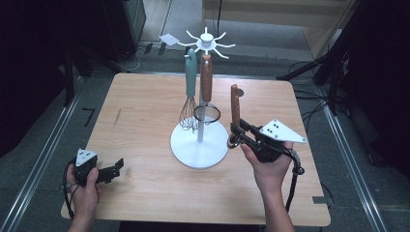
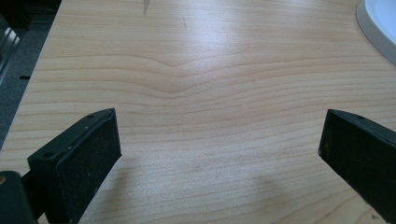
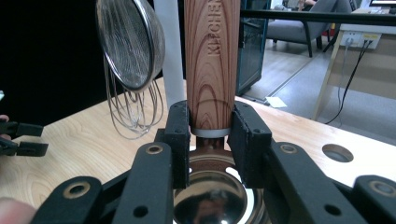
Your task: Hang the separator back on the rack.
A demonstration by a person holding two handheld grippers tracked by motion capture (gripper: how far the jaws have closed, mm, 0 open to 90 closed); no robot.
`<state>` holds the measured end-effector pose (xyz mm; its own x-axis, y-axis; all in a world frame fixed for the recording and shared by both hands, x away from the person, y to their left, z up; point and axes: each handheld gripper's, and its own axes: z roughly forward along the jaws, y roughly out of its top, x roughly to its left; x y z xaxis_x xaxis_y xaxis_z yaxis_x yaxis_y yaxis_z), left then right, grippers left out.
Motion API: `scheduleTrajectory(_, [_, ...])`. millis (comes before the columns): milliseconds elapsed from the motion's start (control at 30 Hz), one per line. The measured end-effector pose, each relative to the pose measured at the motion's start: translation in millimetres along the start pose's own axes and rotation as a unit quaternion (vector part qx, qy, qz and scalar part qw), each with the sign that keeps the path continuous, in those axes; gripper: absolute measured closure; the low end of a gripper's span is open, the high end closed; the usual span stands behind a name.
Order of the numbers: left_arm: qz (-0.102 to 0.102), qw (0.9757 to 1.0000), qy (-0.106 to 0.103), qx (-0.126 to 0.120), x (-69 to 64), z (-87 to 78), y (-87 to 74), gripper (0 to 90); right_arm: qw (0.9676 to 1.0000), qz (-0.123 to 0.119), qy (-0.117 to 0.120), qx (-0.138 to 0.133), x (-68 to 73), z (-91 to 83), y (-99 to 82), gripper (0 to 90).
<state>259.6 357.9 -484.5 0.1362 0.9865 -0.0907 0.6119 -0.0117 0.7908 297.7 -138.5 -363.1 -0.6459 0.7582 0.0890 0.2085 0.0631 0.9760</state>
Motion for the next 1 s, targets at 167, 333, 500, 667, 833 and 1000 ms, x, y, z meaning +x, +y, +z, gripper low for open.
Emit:
scheduleTrajectory(167, [0.002, 1.0000, -0.001, 0.001, -0.2, -0.2, -0.1, 0.0, 1.0000, 0.002, 0.002, -0.009, 0.7, -2.5, 5.4, 71.3])
scheduleTrajectory(333, [0.003, 1.0000, -0.001, 0.002, -0.6, -0.6, -0.2, 0.0, 0.9998, 0.001, 0.007, -0.018, 3.1, -3.2, 8.6, 71.3])
scheduleTrajectory(500, [0.004, 1.0000, -0.001, 0.002, -0.5, -0.5, -0.2, 0.0, 0.9997, 0.002, 0.008, -0.024, 4.3, -3.8, 11.8, 71.3])
scheduleTrajectory(667, [0.003, 1.0000, 0.000, 0.001, -0.8, -0.1, -0.2, 0.0, 0.9995, 0.000, 0.010, -0.030, 4.9, -4.7, 14.9, 71.3])
scheduleTrajectory(833, [0.003, 1.0000, 0.000, 0.001, -0.8, -0.3, -0.3, 0.0, 0.9993, 0.000, 0.012, -0.036, 5.8, -6.4, 18.3, 71.3])
scheduleTrajectory(1000, [0.003, 1.0000, -0.001, 0.002, -0.4, -0.4, -0.1, 0.0, 0.9990, -0.002, 0.014, -0.042, 7.2, -7.4, 20.9, 71.3])
